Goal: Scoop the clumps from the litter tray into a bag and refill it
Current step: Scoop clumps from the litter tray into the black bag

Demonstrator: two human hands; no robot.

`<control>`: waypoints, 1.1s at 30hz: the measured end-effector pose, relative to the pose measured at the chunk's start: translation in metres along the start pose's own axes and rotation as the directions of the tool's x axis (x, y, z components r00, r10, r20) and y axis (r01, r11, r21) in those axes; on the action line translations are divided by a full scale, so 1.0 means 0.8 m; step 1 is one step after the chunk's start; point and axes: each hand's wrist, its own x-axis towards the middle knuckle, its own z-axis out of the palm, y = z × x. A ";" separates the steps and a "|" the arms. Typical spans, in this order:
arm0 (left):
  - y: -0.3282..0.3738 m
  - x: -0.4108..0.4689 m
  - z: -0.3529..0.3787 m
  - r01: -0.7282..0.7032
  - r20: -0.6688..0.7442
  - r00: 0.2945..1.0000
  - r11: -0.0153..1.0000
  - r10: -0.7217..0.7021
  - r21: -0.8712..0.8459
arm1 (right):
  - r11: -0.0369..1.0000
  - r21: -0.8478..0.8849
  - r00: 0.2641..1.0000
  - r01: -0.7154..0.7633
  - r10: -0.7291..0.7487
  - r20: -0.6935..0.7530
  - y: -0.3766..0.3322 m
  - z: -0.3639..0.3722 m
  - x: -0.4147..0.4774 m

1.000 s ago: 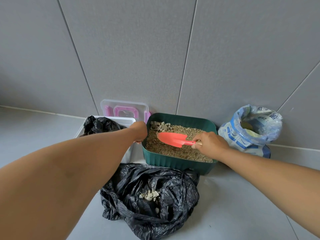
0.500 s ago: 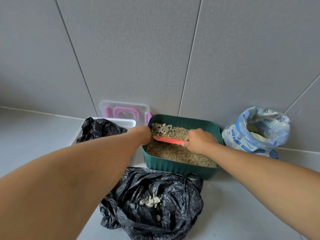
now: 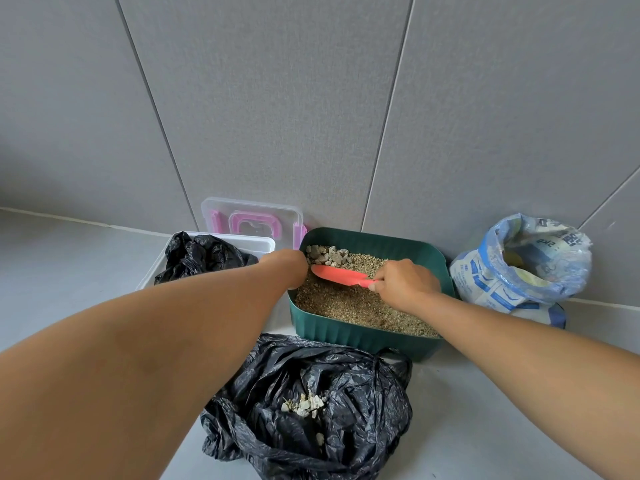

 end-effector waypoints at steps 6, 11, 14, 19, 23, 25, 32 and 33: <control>0.003 0.003 -0.003 0.022 -0.036 0.999 0.999 -0.023 -0.030 | 0.998 0.062 1.000 0.002 -0.003 0.013 0.002 0.013 0.006; 0.005 0.000 -0.014 0.007 -0.006 1.000 1.000 -0.007 0.031 | 0.993 0.114 1.000 0.018 -0.018 0.003 0.006 0.019 0.009; 0.005 -0.002 -0.017 -0.013 0.027 1.000 0.999 0.012 0.049 | 0.984 0.177 1.000 -0.008 0.010 -0.007 0.000 0.030 0.011; 0.004 -0.001 -0.020 -0.037 0.032 0.999 0.997 0.035 0.070 | 0.975 0.205 0.994 -0.088 0.100 -0.052 -0.017 0.044 0.021; 0.005 0.001 -0.019 -0.008 0.026 1.000 0.998 0.007 0.063 | 0.972 0.204 0.986 -0.115 0.136 -0.092 -0.020 0.049 0.025; 0.005 0.001 -0.018 -0.008 0.012 1.000 0.999 0.008 0.049 | 0.965 0.224 0.981 -0.138 0.165 -0.106 -0.021 0.051 0.025; 0.003 0.005 -0.016 0.004 -0.003 1.000 0.999 -0.004 0.034 | 0.936 0.334 0.987 -0.111 0.144 -0.076 -0.013 0.052 0.022; 0.002 0.004 -0.015 0.008 -0.007 1.000 0.999 -0.008 0.032 | 0.931 0.349 0.988 -0.103 0.136 -0.070 -0.012 0.050 0.021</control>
